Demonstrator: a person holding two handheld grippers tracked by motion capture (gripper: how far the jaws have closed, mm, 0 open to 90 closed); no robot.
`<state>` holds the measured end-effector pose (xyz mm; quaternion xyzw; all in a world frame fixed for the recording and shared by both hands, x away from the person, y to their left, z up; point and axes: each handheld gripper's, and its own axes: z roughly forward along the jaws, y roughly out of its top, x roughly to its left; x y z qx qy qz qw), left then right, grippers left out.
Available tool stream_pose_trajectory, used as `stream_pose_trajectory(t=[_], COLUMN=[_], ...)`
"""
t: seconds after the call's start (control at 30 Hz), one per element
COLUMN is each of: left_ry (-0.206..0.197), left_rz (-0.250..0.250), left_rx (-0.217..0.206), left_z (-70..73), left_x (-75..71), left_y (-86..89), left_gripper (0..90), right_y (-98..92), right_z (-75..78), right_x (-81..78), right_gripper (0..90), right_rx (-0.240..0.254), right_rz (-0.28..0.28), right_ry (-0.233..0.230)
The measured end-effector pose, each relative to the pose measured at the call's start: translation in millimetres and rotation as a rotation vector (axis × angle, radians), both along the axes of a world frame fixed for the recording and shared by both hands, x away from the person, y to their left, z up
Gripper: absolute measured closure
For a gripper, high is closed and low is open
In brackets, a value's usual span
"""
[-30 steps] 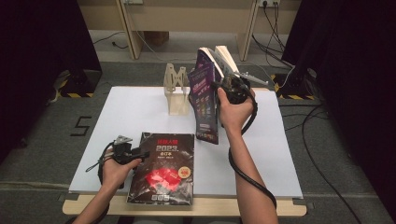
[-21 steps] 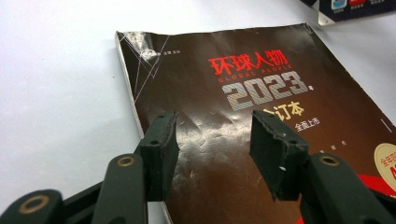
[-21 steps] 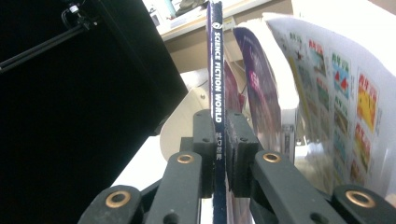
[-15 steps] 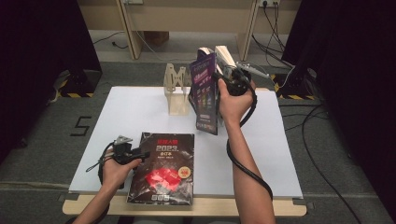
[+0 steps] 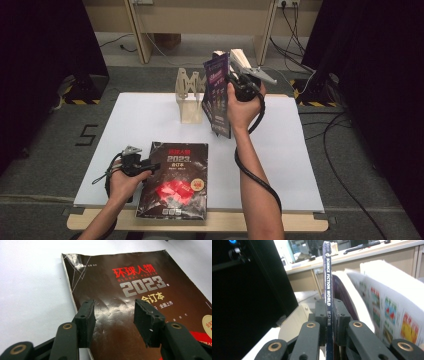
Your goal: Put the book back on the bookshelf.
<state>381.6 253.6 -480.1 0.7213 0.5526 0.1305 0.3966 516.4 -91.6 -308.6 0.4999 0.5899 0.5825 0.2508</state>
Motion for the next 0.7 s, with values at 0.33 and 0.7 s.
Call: stream_pose_trajectory(t=[0.33,0.7], left_ry=[0.002,-0.002], left_rz=[-0.001,0.002], left_rx=[0.002,0.005], left_z=[-0.7,0.2], left_x=[0.1,-0.1], left_y=[-0.9,-1.6], left_gripper=[50.8,50.9], right_y=[-7.0,-36.9], right_z=[-11.6,-20.2], right_x=[-32.4,-62.1], right_gripper=[84.1,83.8], right_rx=[-0.109,-0.143], right_rz=[0.011,0.027], right_ry=[-0.046,-0.015])
